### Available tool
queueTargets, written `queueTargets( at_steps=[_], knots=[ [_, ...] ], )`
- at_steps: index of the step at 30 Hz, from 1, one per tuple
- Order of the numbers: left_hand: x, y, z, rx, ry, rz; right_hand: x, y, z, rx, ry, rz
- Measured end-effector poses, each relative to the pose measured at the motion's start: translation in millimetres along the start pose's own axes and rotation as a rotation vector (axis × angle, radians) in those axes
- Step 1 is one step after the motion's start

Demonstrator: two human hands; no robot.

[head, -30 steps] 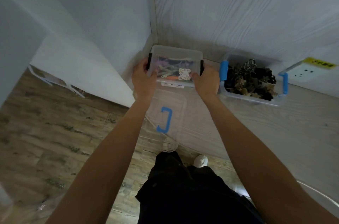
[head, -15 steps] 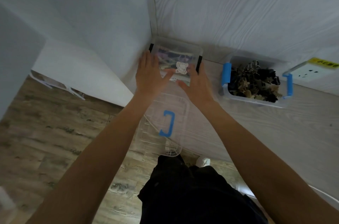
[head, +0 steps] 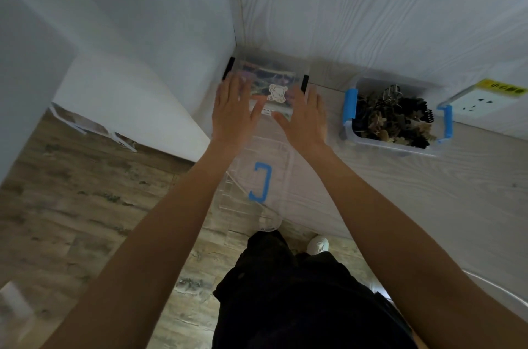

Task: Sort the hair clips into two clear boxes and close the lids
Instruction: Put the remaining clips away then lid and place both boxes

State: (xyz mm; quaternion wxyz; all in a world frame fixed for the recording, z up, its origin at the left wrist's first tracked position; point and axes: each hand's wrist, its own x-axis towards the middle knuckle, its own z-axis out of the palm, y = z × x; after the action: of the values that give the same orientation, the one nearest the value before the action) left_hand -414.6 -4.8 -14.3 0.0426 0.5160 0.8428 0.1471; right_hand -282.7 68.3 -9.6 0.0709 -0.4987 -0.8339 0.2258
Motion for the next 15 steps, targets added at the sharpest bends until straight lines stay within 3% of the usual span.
queueTargets(
  at_steps=[2,4,7,10,12,15],
  knots=[
    [-31,0,-6,-0.184,0.107,-0.068,-22,5,3,0.122,0.114,-0.088],
    [-67,-8,-8,-0.246,0.12,-0.193,-44,14,11,0.079,0.076,-0.219],
    [-116,-30,2,-0.301,-0.056,-0.46,-63,22,22,-0.074,-0.111,-0.269],
    [-143,-41,8,-0.546,-0.352,-0.725,-77,19,20,-0.059,-0.019,-0.281],
    [-149,-37,6,-0.65,-0.342,-0.725,-86,20,13,0.106,-0.049,-0.236],
    [-149,-11,-21,-0.856,-0.152,-0.604,-96,17,-20,0.517,-0.2,-0.044]
  ],
)
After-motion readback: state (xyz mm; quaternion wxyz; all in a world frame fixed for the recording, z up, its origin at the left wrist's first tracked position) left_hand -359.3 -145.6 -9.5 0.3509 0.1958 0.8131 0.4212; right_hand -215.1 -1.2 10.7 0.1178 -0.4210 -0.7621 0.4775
